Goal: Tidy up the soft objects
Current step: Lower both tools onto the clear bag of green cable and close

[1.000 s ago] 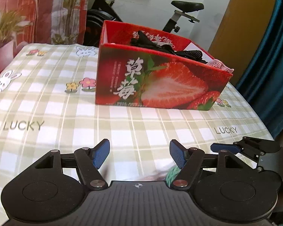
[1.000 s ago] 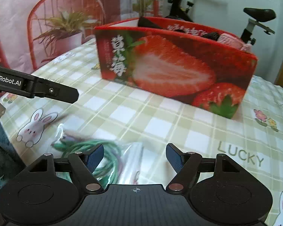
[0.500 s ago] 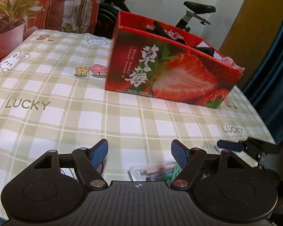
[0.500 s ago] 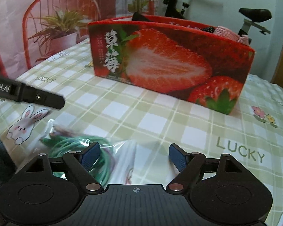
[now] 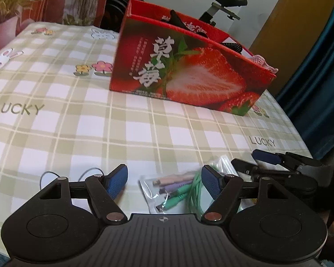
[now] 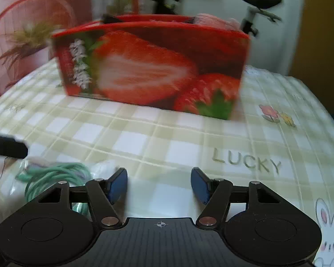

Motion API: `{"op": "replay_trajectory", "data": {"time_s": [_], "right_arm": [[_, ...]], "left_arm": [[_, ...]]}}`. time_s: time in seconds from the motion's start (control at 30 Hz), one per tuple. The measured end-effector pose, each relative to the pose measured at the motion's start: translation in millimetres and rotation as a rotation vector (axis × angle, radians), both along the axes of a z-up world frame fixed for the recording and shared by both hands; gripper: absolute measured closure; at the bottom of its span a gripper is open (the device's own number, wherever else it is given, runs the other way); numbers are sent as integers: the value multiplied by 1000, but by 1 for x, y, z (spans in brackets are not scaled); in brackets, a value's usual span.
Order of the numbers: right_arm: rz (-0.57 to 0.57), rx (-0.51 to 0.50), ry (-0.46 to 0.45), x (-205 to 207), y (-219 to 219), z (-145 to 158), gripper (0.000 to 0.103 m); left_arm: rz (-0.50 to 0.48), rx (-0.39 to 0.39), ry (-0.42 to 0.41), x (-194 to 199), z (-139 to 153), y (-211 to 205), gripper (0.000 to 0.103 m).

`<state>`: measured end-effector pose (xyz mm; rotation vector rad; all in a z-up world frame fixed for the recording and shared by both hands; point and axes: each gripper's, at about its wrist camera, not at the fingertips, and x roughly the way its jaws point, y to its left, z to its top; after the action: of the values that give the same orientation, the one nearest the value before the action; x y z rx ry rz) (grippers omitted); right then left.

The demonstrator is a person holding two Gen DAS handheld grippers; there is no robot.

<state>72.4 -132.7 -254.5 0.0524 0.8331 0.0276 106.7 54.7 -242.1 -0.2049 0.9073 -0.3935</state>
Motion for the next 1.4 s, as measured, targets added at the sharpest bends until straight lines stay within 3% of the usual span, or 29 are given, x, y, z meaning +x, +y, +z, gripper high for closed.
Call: {"op": "replay_trajectory", "data": {"time_s": [0.13, 0.27, 0.47, 0.63, 0.87, 1.13, 1.4], "right_arm": [[14, 69, -27, -8, -5, 9, 44], [118, 127, -10, -10, 6, 17, 37], [271, 67, 52, -16, 38, 14, 29], [290, 43, 89, -17, 44, 12, 22], [280, 82, 104, -18, 37, 8, 22], [270, 97, 72, -14, 35, 7, 35], [225, 83, 27, 23, 23, 2, 38]], "left_arm": [[1, -9, 15, 0, 0, 0, 29], [-6, -15, 30, -1, 1, -1, 30], [1, -29, 100, -7, -7, 3, 30], [5, -52, 126, -9, -12, 7, 30], [-70, -87, 121, -4, -16, -7, 30], [-101, -103, 119, 16, -17, -22, 31], [-80, -128, 100, 50, -21, -33, 33]]}}
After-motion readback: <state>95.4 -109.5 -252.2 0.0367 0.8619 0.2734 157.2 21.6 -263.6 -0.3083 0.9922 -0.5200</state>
